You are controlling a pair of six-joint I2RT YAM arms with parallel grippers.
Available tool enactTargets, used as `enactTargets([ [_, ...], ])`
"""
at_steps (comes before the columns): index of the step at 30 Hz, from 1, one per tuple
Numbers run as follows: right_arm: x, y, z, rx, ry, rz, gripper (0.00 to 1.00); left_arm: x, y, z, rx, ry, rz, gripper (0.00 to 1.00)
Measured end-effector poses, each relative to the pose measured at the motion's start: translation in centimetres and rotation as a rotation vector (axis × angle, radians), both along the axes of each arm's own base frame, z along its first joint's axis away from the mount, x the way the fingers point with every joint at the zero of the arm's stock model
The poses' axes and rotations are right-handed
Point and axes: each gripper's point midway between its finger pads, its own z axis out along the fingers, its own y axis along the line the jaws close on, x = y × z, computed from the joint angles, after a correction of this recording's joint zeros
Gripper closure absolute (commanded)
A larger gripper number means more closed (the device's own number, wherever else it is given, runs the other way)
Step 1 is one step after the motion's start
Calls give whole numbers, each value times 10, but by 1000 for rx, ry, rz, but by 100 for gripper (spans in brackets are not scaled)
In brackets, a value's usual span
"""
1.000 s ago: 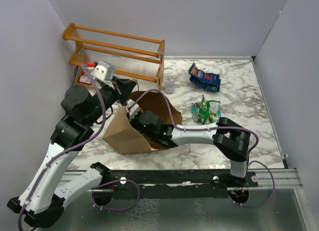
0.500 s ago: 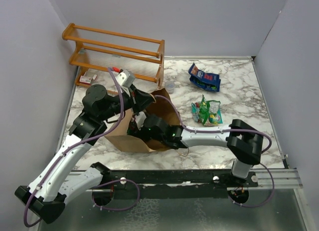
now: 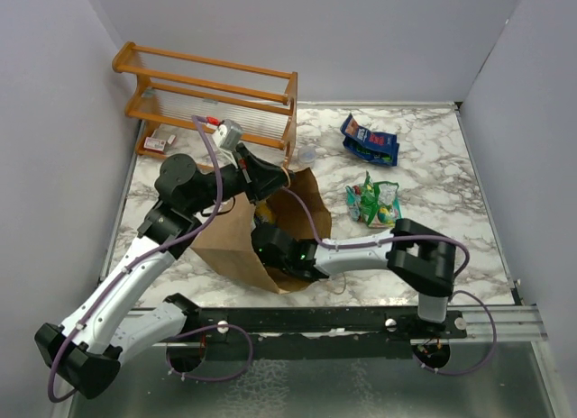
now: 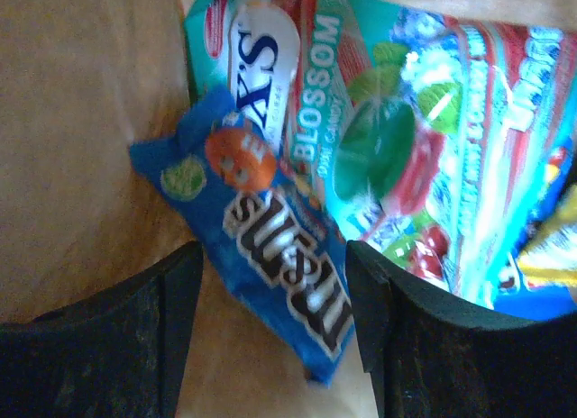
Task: Take the snacks out of the paper bag
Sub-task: Take out the snack from the paper bag.
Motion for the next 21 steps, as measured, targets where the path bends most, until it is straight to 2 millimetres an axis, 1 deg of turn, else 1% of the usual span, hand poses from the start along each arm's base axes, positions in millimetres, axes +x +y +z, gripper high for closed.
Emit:
enactTargets([
  [2,1,15,-6,28,10,-23,36,0,-2,-2,-2,14,-12,100],
  [5,12,37,-9,70,-2,-70,36,-1,-4,-5,4,33,-23,100],
  [8,30,63,-1,127,-47,-110,35,-2,-3,-10,20,50,-21,100],
  [10,50,80,9,168,-100,-140,35,-4,0,-12,31,52,-12,100],
  [12,66,92,18,199,-141,-158,36,-7,5,-12,39,47,2,100],
  [15,85,103,27,223,-196,-173,35,-10,12,-10,50,25,32,100],
  [17,95,107,31,221,-234,-180,34,-12,19,-10,53,18,67,100],
  [19,100,107,32,207,-265,-182,31,-14,25,-18,66,22,91,100],
  [21,103,103,30,183,-292,-187,27,-18,31,-33,83,36,111,100],
])
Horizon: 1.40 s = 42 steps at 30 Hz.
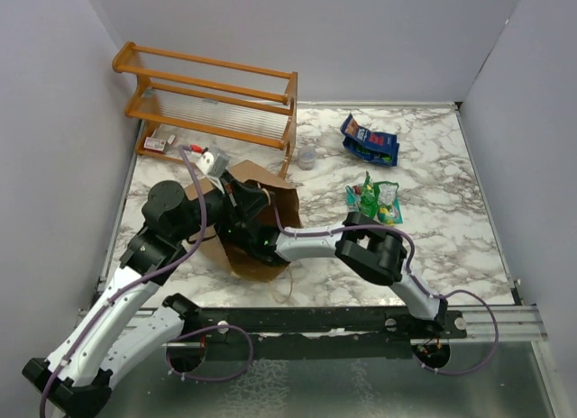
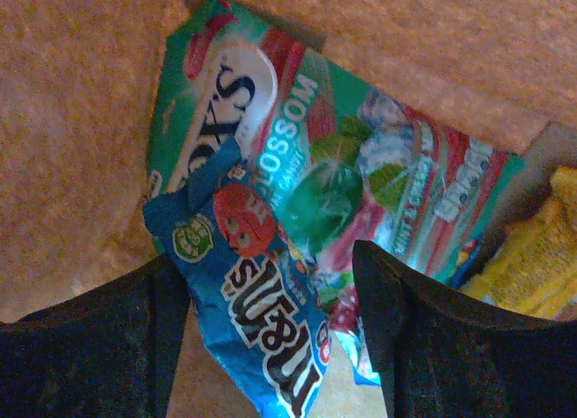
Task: Take the snacks out of the paper bag
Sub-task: Take out the snack from the paper bag.
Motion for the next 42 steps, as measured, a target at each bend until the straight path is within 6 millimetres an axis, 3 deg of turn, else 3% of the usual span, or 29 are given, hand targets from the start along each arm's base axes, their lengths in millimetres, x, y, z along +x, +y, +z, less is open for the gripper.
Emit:
enactTargets([
  [2,2,-10,-13,-54,-18,-14,19,-5,6,-19,16,21,15,100],
  [7,-2,-45,-54,-214,-25,-42,11,-19,18,-54,26,69,37,100],
  [10,-4,-63,-54,-259,-48,-46,4,-27,22,-55,6,66,39,100],
  [13,-4,-67,-46,-269,-71,-45,0,-32,26,-46,-22,43,46,100],
  [24,11,-68,-37,-282,-144,-69,0,-33,27,-50,-9,64,49,100],
  [32,39,-56,-47,-254,-195,-94,0,-33,27,-51,-4,64,49,100],
  [37,52,-54,-53,-236,-182,-99,9,-32,26,-45,-7,59,48,100],
  [42,52,-50,-55,-219,-175,-66,26,-33,27,-36,-19,41,47,100],
])
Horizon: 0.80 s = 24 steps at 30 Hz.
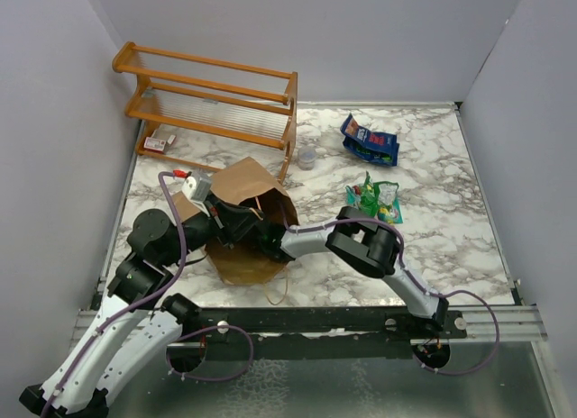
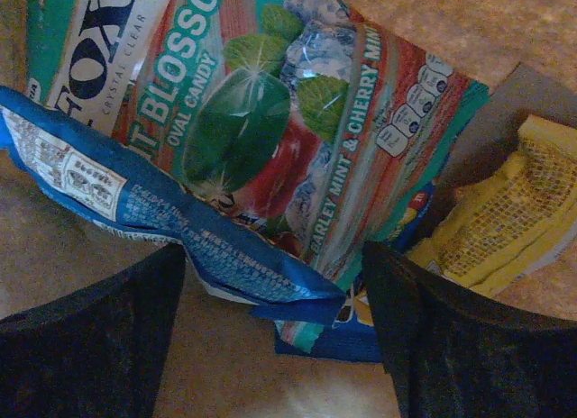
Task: Take the snacks out of the paper bag
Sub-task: Take out the snack from the paper bag.
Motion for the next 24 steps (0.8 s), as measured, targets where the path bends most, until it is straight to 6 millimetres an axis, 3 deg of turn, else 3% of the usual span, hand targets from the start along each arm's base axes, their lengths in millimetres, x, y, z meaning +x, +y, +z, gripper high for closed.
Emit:
enactTargets([
  [3,-1,3,-2,6,6,18,42,0,0,0,-1,0,0,100],
  [5,0,4,-1,9,5,23,58,0,0,1,-1,0,1,100],
  [9,5,4,1,15,2,23,73,0,2,0,0,2,11,100],
  [12,4,3,4,17,2,28,91,1,4,-2,4,8,23,100],
  [24,-24,-37,27,7,65,68,96,15,18,0,-2,3,144,100],
])
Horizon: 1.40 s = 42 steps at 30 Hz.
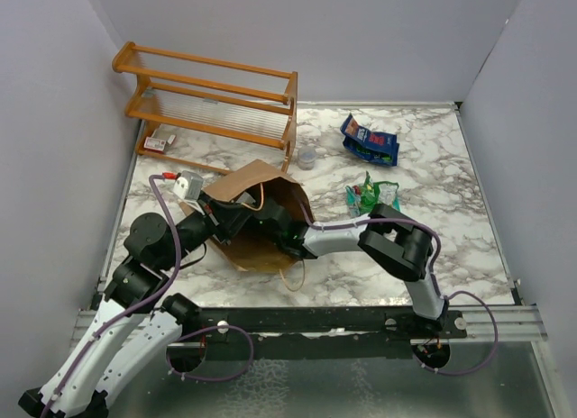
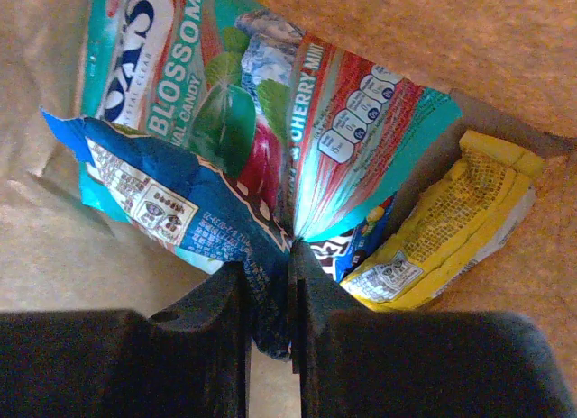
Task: Take the snacks out of the paper bag
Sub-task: Take out the snack from the paper bag.
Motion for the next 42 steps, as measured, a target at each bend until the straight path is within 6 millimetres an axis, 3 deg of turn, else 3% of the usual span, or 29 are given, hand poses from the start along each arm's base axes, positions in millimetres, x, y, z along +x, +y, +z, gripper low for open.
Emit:
enactTargets([
  [4,-11,-5,12,17,27,29,94,4,3,0,-1,-1,24,100],
  [11,-22,-9,12,2,70,34,90,8,0,0,-7,-9,25,100],
  [14,-28,-15,15,-4,89,34,83,10,-2,-5,-1,-1,26,100],
  [19,-40,-25,19,0,107,36,79,12,-3,-6,-5,-8,26,100],
  [22,-41,-32,16,-12,108,23,79,13,-3,-10,-3,-9,25,100],
  [26,-38,-40,13,-29,91,-4,88,13,-4,-15,1,-4,21,100],
  [34,-25,-46,19,-28,36,-75,71,-1,0,-13,-15,-32,-5,100],
  [39,-17,-42,12,-33,-3,-93,81,-10,-3,-14,-12,-33,-53,100],
  [42,-12,-39,10,-37,-40,-94,98,-14,-6,-14,-11,-33,-80,100],
])
